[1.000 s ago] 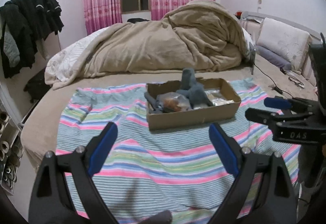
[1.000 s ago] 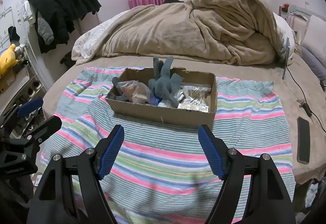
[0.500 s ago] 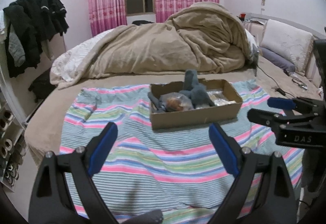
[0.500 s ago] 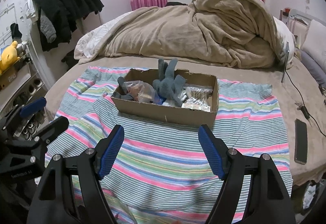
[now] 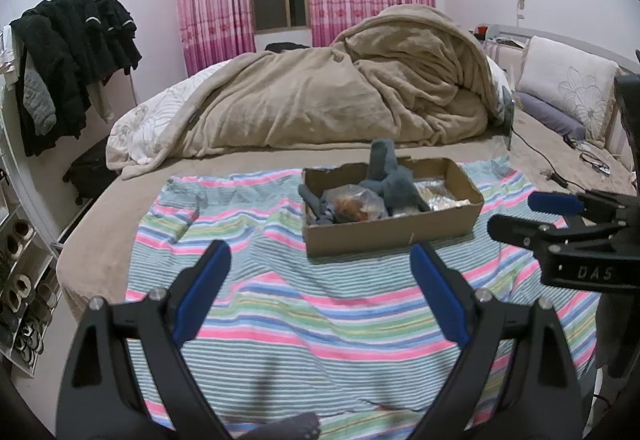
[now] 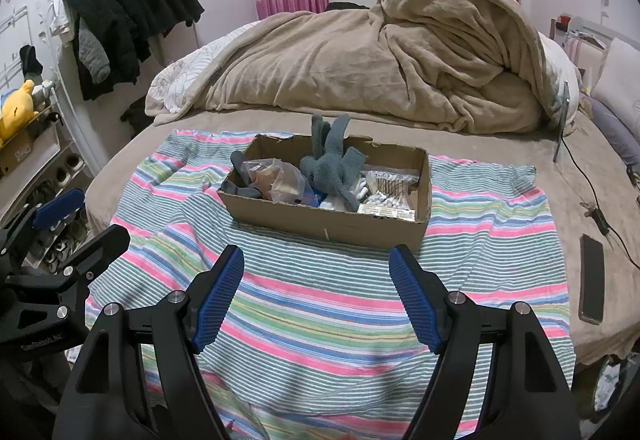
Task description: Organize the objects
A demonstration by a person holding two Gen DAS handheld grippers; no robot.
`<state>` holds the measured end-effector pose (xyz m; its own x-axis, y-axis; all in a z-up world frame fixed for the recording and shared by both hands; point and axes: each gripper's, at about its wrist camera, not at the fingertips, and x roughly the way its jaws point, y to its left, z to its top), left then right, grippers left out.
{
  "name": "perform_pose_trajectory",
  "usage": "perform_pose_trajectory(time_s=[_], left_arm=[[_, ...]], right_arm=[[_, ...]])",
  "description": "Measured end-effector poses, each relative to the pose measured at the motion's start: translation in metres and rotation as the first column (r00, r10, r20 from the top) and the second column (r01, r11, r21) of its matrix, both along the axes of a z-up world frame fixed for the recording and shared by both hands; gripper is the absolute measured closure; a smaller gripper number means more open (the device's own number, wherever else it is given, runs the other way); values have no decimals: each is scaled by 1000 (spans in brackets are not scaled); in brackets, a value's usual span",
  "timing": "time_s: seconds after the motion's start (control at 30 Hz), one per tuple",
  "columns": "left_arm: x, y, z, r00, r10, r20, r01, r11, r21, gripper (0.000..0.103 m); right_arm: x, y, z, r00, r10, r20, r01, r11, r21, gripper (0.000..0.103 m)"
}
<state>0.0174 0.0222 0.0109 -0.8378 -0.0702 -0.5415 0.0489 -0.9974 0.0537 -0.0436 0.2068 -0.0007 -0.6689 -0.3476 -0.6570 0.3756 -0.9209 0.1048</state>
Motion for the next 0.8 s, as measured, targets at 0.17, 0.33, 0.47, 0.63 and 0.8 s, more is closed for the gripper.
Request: perform_pose_trajectory(time_s=[0.17, 0.33, 0.47, 0.63, 0.8], left_arm=[[0, 0, 0, 1000, 1, 1, -1, 1000, -2, 11], [-1, -1, 0, 1000, 3, 1, -3, 1000, -5, 11], [-1, -2, 0, 1000, 4, 2, -4, 1000, -4, 11], [-1, -2, 0, 1000, 6, -3, -6, 1000, -1, 11], [-1, -2, 0, 1000, 5, -2, -5, 1000, 0, 11]], right_arm=[[-1, -2, 0, 1000, 1, 1, -1, 1000, 2, 25], [-1, -2, 0, 1000, 0, 0, 0, 1000, 1, 25], [-1, -3, 0, 1000, 1, 1, -1, 1000, 2, 25], [-2, -2, 0, 1000, 2, 1, -2, 1000, 2, 25], [-2, -3, 0, 1000, 1, 1, -1, 1000, 2, 25]])
